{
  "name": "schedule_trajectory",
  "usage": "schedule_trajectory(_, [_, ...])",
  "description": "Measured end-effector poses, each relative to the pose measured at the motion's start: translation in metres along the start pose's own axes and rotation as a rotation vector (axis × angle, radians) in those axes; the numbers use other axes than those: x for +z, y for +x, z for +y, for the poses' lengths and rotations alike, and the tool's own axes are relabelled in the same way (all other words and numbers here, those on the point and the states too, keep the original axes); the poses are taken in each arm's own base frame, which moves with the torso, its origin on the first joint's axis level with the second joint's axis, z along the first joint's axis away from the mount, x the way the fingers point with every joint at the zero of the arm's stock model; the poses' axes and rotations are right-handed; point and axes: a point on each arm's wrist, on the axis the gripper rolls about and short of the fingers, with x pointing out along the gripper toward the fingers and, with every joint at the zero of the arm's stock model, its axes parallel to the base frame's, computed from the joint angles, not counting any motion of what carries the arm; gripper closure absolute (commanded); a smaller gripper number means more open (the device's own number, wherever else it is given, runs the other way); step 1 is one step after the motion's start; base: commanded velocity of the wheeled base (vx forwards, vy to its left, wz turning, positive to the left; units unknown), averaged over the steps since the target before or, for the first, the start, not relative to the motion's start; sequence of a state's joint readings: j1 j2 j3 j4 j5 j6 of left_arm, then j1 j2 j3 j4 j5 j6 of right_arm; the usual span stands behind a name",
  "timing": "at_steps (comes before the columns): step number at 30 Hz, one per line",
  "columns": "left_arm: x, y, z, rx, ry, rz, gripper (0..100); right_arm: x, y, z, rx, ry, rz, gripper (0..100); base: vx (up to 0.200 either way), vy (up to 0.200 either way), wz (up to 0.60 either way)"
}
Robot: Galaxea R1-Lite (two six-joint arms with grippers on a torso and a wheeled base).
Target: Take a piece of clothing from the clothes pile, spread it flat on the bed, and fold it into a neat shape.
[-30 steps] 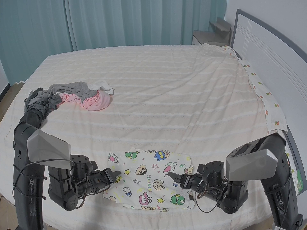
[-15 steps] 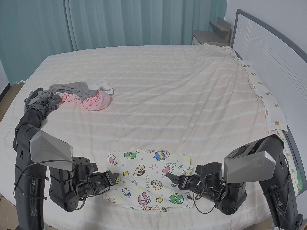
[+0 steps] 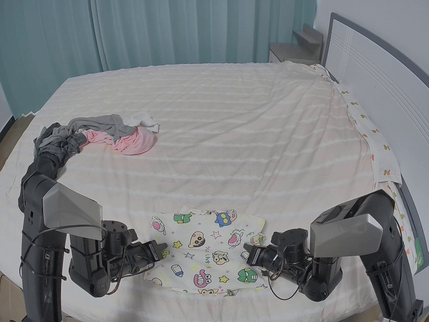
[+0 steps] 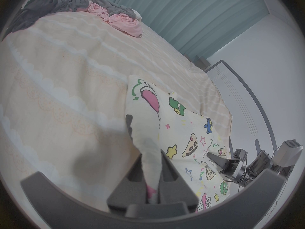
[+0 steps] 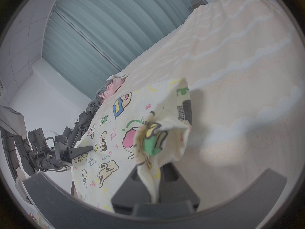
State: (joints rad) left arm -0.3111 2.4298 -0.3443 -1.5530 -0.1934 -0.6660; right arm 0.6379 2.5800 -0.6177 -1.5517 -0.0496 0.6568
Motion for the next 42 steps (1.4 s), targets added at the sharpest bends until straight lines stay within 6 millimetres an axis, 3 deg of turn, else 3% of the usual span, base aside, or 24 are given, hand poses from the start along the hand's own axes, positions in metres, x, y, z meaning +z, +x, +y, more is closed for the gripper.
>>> schedule_trajectory(14, [0.005, -0.006, -0.009, -0.002, 0.011, -0.034, 100, 0.000, 0.001, -0.001, -0.006, 0.000, -0.004, 100, 0.000, 0.000, 0.00])
schedule_trajectory(42, [0.012, -0.014, -0.007, 0.018, 0.003, -0.066, 100, 0.001, 0.001, 0.001, -0.001, -0.001, -0.009, 100, 0.000, 0.200, 0.00])
